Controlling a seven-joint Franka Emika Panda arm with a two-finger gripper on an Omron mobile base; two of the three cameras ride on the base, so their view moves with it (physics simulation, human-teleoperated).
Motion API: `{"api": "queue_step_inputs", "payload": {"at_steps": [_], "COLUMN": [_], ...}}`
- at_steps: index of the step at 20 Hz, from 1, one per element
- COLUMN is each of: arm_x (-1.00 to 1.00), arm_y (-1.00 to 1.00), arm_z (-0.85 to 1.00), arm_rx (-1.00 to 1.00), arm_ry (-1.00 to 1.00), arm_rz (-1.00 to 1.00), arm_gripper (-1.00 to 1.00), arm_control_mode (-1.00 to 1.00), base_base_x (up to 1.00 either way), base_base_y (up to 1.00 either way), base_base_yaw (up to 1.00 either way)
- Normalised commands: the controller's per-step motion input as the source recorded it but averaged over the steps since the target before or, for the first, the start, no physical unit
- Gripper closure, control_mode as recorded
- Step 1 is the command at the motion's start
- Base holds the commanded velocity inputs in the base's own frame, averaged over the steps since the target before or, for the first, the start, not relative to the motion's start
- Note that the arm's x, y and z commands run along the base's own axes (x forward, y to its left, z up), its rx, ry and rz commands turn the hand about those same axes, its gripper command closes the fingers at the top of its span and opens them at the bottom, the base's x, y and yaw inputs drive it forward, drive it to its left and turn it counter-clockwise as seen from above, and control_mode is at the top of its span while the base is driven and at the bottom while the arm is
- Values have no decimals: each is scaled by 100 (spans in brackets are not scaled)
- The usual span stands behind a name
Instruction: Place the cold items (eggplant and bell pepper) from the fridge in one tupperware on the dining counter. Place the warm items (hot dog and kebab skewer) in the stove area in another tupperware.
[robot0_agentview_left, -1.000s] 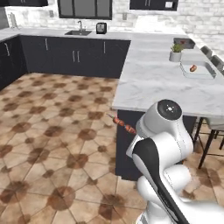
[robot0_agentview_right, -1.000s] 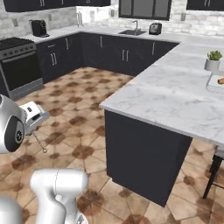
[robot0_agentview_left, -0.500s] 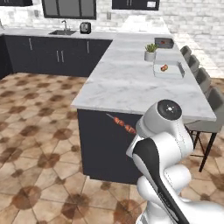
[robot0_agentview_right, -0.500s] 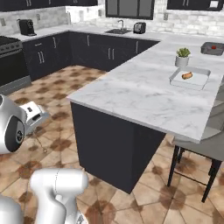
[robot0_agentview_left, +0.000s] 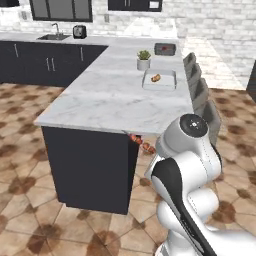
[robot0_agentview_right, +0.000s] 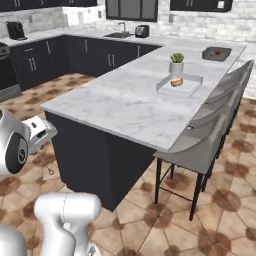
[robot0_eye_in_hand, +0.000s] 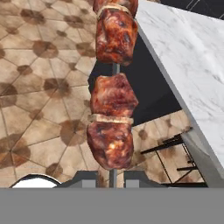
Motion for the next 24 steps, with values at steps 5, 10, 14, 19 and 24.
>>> {"api": "queue_step_inputs", "payload": {"at_steps": [5, 10, 14, 19, 24], "arm_x": [0, 0, 0, 0, 0], "arm_y": [0, 0, 0, 0, 0], "arm_z": [0, 0, 0, 0, 0], "arm_rx": [0, 0, 0, 0, 0], "arm_ry": [0, 0, 0, 0, 0], "arm_rz": [0, 0, 0, 0, 0], "arm_gripper": [100, 100, 100, 100, 100], "arm_control_mode": [100, 100, 100, 100, 100], "base_base_x": [23, 29, 33, 39, 46], "base_base_y": [-100, -100, -100, -100, -100], "base_base_yaw": [1, 7, 12, 14, 19]}}
